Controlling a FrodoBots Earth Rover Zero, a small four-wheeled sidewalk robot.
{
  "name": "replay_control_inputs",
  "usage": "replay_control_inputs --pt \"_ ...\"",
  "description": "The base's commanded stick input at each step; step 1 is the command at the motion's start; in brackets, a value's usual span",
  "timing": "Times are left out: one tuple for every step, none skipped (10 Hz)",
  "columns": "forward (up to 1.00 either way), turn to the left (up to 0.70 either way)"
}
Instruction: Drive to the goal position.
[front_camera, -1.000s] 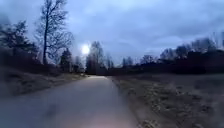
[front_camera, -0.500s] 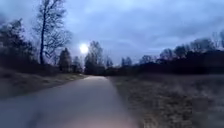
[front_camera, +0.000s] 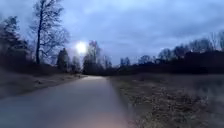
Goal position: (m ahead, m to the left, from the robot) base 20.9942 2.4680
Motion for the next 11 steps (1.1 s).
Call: replay_control_inputs --pt "1.0 0.4" --pt "1.0 0.4" --pt "1.0 0.4" --pt "1.0 0.39" --pt "1.0 0.0" --pt "1.0 0.0" --pt "1.0 0.0" --pt "1.0 0.0" --pt "1.0 0.0" --pt "1.0 0.0" --pt "1.0 0.0"
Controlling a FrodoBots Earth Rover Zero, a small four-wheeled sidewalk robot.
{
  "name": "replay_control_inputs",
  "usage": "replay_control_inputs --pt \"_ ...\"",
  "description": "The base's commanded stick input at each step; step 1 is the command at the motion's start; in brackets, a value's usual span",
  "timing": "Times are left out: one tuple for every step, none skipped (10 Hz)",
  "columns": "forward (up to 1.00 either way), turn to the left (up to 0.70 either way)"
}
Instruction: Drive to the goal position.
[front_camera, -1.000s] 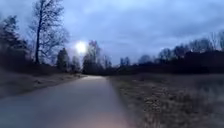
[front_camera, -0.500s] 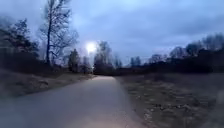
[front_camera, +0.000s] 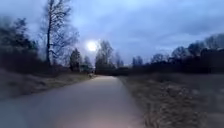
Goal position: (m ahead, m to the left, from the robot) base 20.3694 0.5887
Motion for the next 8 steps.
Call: replay_control_inputs --pt "1.0 0.0" --pt "1.0 0.0" --pt "1.0 0.0" --pt "1.0 0.0" --pt "1.0 0.0" --pt "1.0 -0.14" --pt "1.0 -0.39" --pt "1.0 0.0"
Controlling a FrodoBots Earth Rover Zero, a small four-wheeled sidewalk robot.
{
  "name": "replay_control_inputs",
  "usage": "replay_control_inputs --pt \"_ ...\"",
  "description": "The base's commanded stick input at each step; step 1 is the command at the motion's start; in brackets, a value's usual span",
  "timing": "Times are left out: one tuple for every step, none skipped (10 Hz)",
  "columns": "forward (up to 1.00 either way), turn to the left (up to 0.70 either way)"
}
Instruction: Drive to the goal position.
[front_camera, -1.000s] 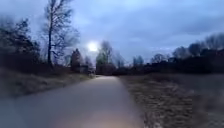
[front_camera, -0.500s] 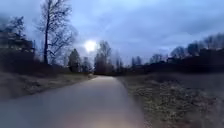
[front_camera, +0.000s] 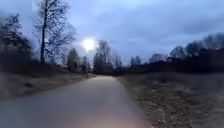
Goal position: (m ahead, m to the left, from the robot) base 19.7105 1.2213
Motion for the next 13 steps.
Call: replay_control_inputs --pt "1.0 0.0" --pt "1.0 0.0" --pt "1.0 0.0" --pt "1.0 0.0" --pt "1.0 0.0" --pt "1.0 0.0" --pt "1.0 0.0" --pt "1.0 0.0" --pt "1.0 0.0" --pt "1.0 0.0" --pt "1.0 0.0" --pt "1.0 0.0" --pt "1.0 0.0"
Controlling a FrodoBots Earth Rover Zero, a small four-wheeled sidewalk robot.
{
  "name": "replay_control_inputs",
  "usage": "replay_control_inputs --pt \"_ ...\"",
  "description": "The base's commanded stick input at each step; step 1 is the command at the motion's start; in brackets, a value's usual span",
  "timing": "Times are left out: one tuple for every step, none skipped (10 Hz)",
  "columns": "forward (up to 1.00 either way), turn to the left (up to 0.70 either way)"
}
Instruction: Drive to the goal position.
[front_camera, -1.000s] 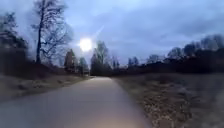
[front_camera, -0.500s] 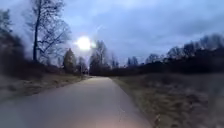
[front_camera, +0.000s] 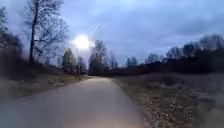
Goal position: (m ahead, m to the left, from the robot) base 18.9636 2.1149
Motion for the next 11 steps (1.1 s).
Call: replay_control_inputs --pt "1.0 0.0" --pt "1.0 0.0" --pt "1.0 0.0" --pt "1.0 0.0" --pt "1.0 0.0" --pt "1.0 0.0" --pt "1.0 0.0" --pt "1.0 0.0" --pt "1.0 0.0" --pt "1.0 0.0" --pt "1.0 0.0"
